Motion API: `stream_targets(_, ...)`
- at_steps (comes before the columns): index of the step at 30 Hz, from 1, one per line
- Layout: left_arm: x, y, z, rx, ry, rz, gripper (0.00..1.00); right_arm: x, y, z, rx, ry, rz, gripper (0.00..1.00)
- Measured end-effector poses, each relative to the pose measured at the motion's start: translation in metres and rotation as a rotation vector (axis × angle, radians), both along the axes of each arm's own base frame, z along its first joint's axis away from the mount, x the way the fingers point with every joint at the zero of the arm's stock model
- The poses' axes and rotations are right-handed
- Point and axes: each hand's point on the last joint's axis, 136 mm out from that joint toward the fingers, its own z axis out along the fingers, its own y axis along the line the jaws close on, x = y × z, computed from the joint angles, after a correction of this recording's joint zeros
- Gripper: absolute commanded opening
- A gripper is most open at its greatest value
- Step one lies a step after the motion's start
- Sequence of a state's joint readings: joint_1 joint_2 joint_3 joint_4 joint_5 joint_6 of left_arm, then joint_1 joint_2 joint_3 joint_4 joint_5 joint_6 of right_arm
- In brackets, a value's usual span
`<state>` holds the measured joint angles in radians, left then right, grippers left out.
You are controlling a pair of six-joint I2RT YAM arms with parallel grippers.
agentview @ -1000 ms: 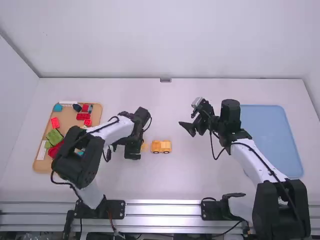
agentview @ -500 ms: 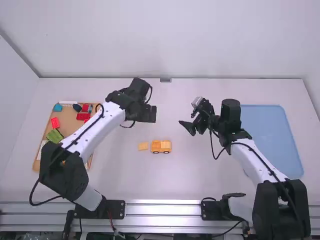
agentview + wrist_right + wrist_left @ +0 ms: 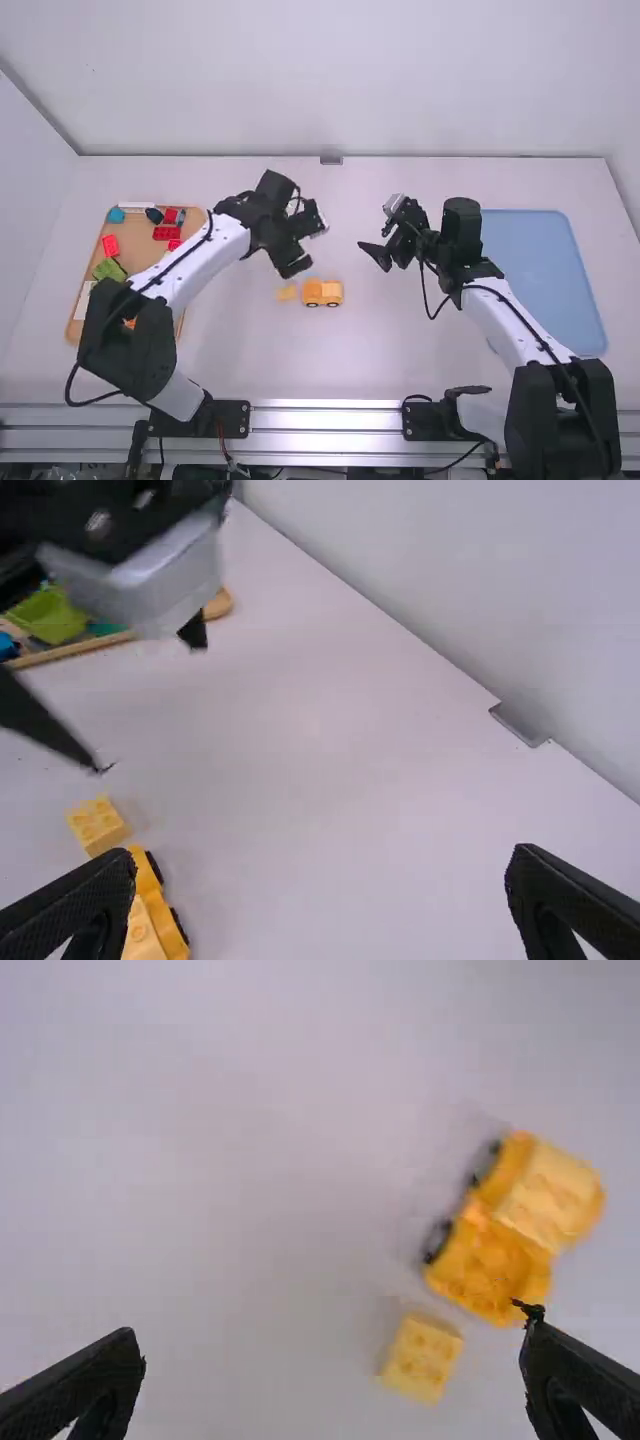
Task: Assemble lego blocks to make yellow taxi
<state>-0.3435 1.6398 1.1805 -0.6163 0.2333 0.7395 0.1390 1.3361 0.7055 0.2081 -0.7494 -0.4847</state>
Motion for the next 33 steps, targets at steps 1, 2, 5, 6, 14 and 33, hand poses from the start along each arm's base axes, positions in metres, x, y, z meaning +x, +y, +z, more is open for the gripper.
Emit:
stream_targets(1,0.002,0.004,-0.007,-0.018,-0.016,-0.016,0.99,0.000,0.000,0.000,0.000,0.002,-0.001,0.98)
stream_targets(2,0.005,0.006,-0.010,-0.027,-0.027,-0.019,0.99,0.000,0.000,0.000,-0.003,-0.002,0.001,0.98)
stream_targets(5,0.025,0.040,-0.034,-0.079,-0.097,0.103,0.99,0.000,0.000,0.000,-0.008,-0.010,0.005,0.98)
stream_targets(6,0.025,0.050,-0.041,-0.095,-0.093,0.141,0.99,0.000,0.000,0.000,-0.010,-0.012,0.006,0.98)
stream_targets(14,-0.041,0.042,-0.061,-0.426,-0.056,-0.156,0.99,-0.001,0.005,0.002,-0.010,-0.029,0.020,0.98)
stream_targets(33,-0.062,0.026,-0.096,-0.591,-0.113,-0.359,0.79,-0.021,0.036,-0.001,-0.063,-0.097,0.154,0.98)
